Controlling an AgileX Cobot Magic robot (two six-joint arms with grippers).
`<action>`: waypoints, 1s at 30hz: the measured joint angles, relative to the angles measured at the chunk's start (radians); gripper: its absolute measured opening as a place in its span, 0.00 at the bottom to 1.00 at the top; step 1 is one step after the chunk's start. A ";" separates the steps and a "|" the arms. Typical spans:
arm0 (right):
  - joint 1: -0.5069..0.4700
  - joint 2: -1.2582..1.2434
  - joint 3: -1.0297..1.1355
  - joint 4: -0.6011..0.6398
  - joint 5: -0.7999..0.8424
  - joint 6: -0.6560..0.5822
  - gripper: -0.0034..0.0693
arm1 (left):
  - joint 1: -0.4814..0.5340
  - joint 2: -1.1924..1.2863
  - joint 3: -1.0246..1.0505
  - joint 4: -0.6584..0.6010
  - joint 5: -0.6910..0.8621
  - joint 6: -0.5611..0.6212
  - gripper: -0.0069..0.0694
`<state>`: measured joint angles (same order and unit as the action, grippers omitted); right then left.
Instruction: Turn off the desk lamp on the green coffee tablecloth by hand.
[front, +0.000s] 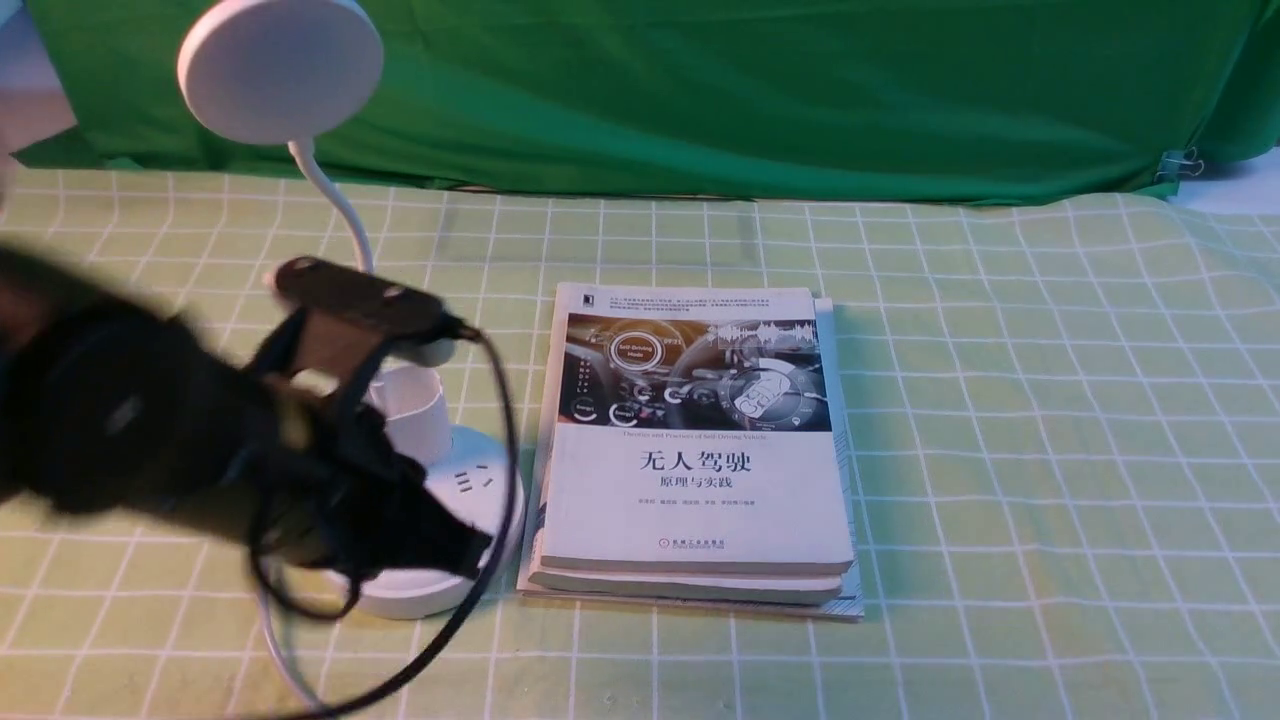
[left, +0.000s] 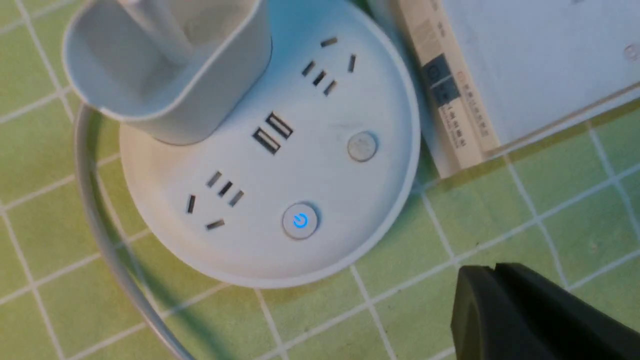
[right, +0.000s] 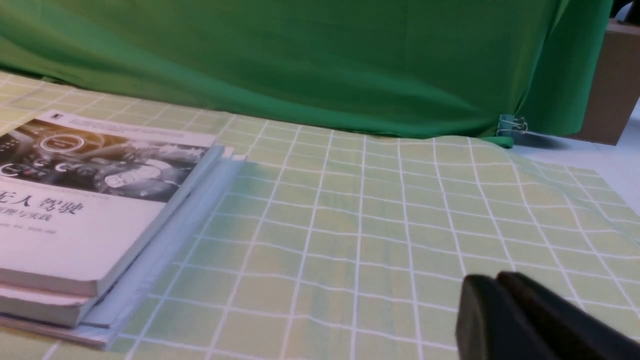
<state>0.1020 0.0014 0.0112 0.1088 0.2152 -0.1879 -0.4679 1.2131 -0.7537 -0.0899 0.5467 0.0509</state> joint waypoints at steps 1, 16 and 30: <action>0.000 0.000 0.000 0.000 0.000 0.000 0.09 | 0.000 -0.032 0.046 -0.004 -0.047 0.000 0.10; 0.000 0.000 0.000 0.000 0.000 0.000 0.09 | 0.000 -0.426 0.488 0.071 -0.514 0.000 0.12; 0.000 0.000 0.000 0.000 0.000 0.000 0.09 | 0.000 -0.461 0.517 0.076 -0.653 0.102 0.11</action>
<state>0.1020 0.0014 0.0112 0.1088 0.2152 -0.1879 -0.4679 0.7520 -0.2372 -0.0143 -0.1059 0.1530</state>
